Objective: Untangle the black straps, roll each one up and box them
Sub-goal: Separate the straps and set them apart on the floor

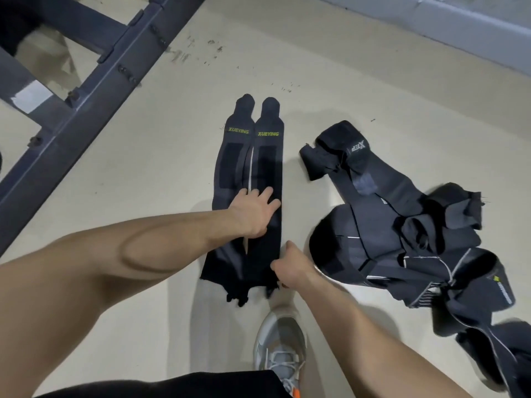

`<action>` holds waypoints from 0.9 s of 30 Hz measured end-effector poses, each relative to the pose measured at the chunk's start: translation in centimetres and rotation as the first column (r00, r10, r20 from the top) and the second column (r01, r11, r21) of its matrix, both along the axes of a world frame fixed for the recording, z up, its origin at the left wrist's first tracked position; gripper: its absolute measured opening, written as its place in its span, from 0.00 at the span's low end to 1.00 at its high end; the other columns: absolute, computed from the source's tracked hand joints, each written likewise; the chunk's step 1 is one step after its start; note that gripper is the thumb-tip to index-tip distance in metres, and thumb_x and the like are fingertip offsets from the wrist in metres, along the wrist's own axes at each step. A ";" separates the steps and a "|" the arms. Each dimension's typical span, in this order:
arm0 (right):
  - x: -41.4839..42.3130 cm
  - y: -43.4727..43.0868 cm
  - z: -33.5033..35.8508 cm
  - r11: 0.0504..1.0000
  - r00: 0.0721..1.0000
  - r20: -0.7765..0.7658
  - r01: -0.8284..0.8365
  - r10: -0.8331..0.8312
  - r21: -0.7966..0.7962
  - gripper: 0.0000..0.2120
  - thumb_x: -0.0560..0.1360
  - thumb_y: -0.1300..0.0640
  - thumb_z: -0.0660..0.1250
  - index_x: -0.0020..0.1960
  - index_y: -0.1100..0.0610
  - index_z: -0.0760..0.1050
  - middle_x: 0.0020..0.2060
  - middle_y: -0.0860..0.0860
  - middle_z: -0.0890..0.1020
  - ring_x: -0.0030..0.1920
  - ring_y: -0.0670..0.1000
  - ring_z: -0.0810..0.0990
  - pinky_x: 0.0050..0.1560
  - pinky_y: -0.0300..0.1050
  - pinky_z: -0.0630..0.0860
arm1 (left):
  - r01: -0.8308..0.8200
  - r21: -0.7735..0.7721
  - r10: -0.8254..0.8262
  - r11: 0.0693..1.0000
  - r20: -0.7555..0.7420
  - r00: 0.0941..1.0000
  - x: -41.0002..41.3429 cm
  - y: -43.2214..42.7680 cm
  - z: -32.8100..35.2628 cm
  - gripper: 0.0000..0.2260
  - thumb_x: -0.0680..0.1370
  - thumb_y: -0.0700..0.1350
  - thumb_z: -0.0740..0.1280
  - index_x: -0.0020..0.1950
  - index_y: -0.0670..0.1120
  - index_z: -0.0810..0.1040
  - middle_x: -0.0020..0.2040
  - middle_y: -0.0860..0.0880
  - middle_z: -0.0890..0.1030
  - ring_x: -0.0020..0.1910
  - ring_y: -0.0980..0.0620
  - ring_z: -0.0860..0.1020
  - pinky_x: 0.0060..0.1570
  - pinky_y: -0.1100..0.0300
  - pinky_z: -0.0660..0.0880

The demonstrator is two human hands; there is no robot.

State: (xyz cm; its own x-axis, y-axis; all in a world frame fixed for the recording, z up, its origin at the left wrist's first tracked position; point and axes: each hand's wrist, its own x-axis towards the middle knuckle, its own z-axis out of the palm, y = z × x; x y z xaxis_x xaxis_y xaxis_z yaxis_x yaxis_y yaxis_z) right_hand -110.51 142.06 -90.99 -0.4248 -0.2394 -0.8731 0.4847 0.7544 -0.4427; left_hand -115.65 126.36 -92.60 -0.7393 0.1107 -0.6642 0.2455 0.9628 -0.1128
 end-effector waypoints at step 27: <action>-11.9 16.0 1.9 0.944 0.855 -0.404 0.318 -0.326 -0.089 0.11 0.77 0.56 0.62 0.56 0.50 0.80 0.48 0.45 0.84 0.51 0.49 0.83 0.56 0.46 0.79 | 0.279 0.122 -0.200 0.953 -0.441 0.875 -16.1 13.0 1.3 0.26 0.70 0.34 0.62 0.67 0.49 0.74 0.72 0.49 0.73 0.60 0.39 0.75 0.43 0.52 0.73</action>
